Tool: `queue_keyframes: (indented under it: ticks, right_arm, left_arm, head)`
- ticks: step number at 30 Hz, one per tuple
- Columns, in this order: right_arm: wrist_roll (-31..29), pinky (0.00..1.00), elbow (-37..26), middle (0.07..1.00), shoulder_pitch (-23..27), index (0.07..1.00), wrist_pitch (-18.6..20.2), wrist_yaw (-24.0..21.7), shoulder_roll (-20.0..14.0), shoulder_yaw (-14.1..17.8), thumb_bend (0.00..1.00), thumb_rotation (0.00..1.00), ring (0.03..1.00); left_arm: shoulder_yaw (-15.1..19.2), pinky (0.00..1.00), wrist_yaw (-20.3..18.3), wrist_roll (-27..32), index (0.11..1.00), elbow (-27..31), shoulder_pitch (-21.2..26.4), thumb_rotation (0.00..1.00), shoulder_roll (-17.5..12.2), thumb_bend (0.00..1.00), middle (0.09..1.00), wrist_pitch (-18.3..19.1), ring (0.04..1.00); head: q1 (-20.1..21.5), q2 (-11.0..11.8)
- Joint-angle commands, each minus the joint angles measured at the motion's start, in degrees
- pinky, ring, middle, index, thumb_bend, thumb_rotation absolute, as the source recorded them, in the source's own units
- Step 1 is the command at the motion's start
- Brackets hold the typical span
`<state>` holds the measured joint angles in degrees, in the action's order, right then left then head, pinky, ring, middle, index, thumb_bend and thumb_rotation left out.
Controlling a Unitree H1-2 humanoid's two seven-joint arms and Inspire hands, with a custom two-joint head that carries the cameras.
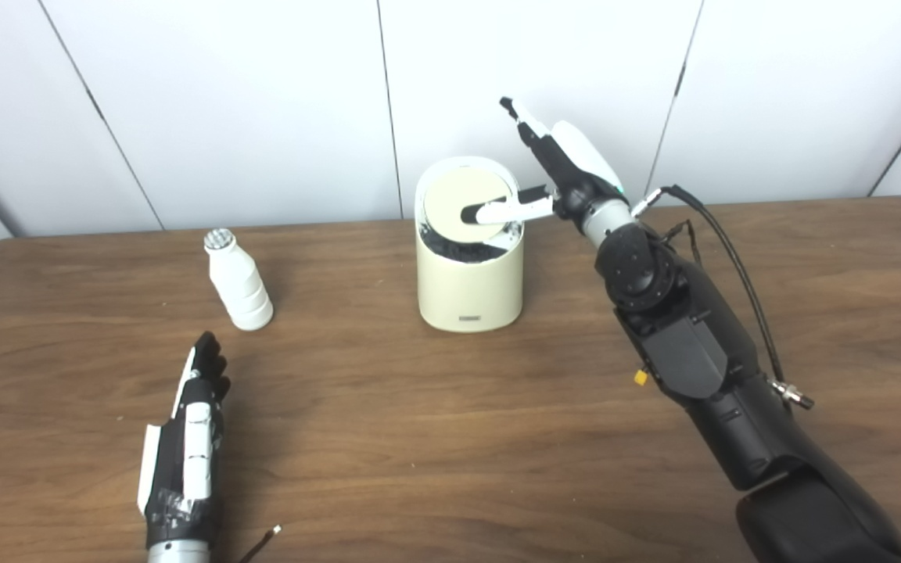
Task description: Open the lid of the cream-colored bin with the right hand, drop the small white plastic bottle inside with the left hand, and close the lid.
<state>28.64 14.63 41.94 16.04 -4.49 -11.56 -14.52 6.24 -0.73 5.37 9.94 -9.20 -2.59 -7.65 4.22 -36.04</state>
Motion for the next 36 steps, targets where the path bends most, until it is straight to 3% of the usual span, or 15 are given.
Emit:
queue_keyframes:
  ticks: [1, 14, 36]
  right_arm:
    - [0.77, 0.98, -1.3, 0.986, 2.79, 1.0, -2.14, 1.16, -1.04, 0.46, 0.81, 0.36, 0.99]
    - [1.96, 0.97, -1.33, 0.986, 2.49, 1.0, -2.78, 0.64, -1.27, -0.61, 0.86, 0.38, 1.0]
    - [7.01, 1.0, -0.31, 0.984, 3.29, 1.0, -4.21, 1.41, -2.44, -3.82, 0.89, 0.17, 1.0]
  left_arm:
    - [-1.18, 1.0, -0.1, 0.58, 0.999, -1.5, -0.54, 0.97, 1.67, 0.55, 0.999, -0.72, 1.0]
    - [-1.15, 1.0, -0.19, 0.67, 1.0, -1.38, -0.58, 0.96, 1.54, 0.56, 1.0, -0.83, 0.999]
    - [-1.11, 1.0, 0.14, 1.33, 1.0, -0.63, -0.62, 0.97, 2.28, 0.54, 1.0, -0.11, 1.0]
  head:
    - [-0.05, -0.37]
    - [-0.09, -1.05]
    - [-0.3, -1.59]
